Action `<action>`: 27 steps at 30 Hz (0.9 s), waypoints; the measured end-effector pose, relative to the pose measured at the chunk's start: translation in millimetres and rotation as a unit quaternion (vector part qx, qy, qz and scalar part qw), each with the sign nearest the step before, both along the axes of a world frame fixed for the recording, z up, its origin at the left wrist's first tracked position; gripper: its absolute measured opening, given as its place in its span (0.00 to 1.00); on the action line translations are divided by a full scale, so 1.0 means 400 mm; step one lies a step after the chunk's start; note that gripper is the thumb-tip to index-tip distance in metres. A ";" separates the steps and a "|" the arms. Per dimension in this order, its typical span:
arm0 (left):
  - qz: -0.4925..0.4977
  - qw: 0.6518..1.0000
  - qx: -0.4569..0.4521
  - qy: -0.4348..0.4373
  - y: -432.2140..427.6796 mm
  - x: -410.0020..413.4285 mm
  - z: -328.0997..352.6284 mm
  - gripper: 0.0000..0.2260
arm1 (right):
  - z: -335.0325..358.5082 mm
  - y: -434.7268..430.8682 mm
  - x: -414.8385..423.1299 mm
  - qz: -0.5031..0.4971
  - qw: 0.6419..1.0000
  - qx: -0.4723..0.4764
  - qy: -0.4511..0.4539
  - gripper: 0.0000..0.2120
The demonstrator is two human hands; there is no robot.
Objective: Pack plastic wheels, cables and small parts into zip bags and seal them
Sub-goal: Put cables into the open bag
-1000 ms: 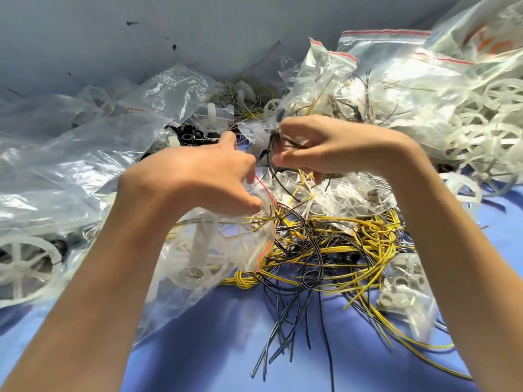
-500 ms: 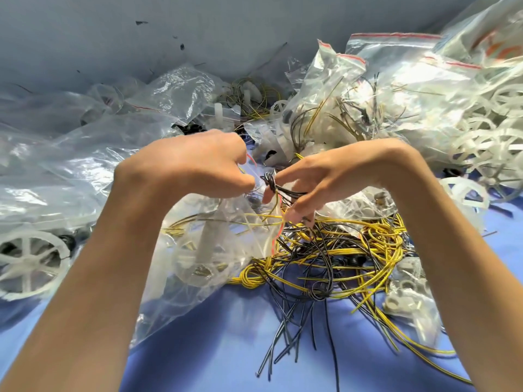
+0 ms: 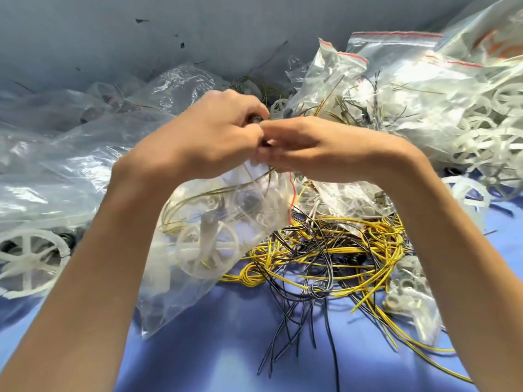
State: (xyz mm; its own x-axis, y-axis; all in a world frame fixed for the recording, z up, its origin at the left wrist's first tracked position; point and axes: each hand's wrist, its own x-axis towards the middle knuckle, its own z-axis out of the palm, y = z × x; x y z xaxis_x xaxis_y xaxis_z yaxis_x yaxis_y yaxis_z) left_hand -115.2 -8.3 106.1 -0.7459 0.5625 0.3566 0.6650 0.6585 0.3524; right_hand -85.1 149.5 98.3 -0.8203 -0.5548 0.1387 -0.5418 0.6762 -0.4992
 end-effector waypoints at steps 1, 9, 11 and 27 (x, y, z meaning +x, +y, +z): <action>0.005 1.000 0.013 -0.003 -0.005 -0.001 0.002 0.25 | -0.003 -0.001 0.001 0.004 0.999 -0.005 -0.036 0.10; -0.043 0.999 0.011 -0.031 0.019 0.017 -0.001 0.23 | -0.043 -0.021 -0.016 -0.012 0.979 0.196 0.052 0.14; -0.041 0.998 0.007 -0.037 0.024 0.013 -0.007 0.16 | -0.035 -0.021 -0.019 0.009 0.991 0.112 0.069 0.07; -0.110 0.982 0.153 -0.004 0.045 0.043 -0.001 0.10 | -0.069 -0.065 0.004 0.083 0.992 0.089 -0.044 0.18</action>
